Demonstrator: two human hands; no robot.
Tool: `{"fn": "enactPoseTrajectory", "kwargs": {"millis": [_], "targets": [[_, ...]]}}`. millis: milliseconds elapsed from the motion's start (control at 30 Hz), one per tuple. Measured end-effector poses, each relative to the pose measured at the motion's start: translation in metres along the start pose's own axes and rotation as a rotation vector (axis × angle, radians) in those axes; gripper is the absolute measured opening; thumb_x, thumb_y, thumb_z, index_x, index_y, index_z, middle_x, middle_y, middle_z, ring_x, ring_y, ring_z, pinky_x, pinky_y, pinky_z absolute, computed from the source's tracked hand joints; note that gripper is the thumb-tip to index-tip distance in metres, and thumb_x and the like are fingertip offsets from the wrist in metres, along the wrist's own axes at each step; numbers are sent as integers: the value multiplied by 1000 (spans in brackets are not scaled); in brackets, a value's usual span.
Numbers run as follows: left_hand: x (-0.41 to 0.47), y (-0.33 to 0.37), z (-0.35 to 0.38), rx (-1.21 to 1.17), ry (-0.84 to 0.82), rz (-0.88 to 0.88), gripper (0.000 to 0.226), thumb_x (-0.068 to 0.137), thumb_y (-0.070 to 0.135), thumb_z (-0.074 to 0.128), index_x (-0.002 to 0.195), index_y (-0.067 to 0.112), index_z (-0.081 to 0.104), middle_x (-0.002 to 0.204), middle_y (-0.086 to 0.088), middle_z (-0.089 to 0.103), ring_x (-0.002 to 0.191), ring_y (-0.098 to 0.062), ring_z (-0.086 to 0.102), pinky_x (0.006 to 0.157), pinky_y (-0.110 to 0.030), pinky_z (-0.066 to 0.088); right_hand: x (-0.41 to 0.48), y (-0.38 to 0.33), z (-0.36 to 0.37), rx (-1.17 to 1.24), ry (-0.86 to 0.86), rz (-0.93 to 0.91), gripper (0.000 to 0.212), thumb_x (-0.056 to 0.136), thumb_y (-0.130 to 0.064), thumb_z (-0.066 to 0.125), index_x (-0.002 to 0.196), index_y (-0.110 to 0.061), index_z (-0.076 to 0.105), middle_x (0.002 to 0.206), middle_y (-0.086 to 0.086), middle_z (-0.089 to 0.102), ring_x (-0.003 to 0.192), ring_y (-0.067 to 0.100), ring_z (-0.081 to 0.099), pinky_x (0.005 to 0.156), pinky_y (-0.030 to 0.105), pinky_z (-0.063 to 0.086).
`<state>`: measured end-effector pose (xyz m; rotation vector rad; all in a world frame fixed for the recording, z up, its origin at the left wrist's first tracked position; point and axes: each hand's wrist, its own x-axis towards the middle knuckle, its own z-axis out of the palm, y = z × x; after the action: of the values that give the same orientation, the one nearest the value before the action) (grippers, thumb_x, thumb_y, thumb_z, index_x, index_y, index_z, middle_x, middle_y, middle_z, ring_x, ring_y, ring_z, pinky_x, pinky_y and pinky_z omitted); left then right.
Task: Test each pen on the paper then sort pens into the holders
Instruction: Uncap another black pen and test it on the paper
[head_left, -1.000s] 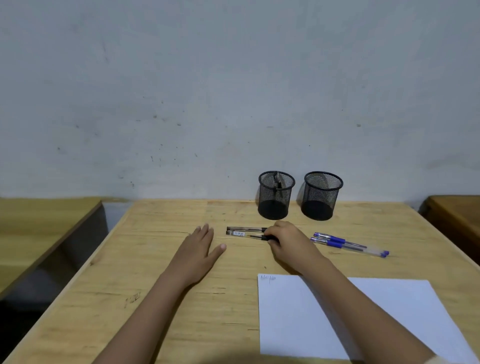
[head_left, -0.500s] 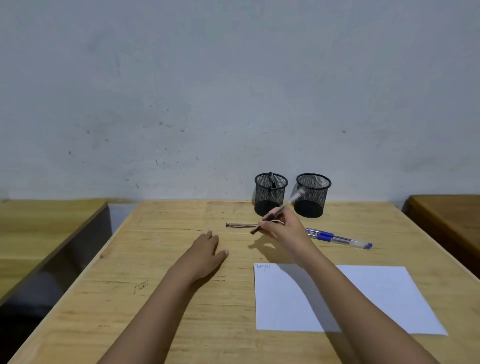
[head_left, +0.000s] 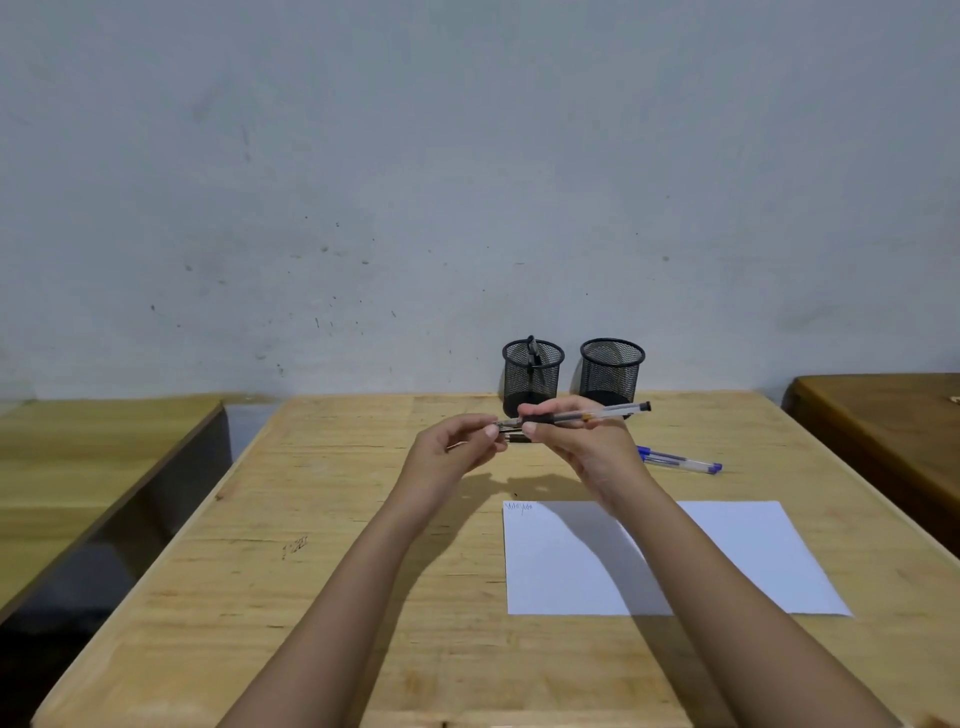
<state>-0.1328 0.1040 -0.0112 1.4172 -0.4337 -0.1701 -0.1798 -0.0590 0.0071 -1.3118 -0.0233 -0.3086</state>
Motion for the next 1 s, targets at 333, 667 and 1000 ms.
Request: {"fn": "enactPoseTrajectory", "kwargs": {"millis": [333, 667, 1000], "targets": [[-5, 14, 5, -73, 40, 90, 11, 84, 0, 63, 90, 7, 69, 80, -3, 72, 76, -12, 70, 75, -16, 54, -13, -8, -3, 8, 4, 15, 19, 72, 5, 70, 87, -7, 72, 82, 3, 74, 77, 10, 68, 73, 15, 52], [-9, 20, 1, 67, 2, 67, 11, 85, 1, 62, 90, 2, 71, 72, 0, 74, 68, -9, 70, 70, -15, 54, -11, -4, 10, -112, -48, -5, 15, 71, 1, 72, 80, -10, 74, 85, 8, 73, 87, 19, 67, 86, 30, 52], [-27, 10, -113, 258, 457, -59, 21, 86, 9, 63, 103, -2, 67, 75, 4, 72, 67, 2, 68, 72, -8, 52, -7, -31, -98, 111, 340, -96, 15, 69, 0, 69, 77, -12, 71, 72, -6, 73, 76, 5, 67, 78, 13, 52]]}}
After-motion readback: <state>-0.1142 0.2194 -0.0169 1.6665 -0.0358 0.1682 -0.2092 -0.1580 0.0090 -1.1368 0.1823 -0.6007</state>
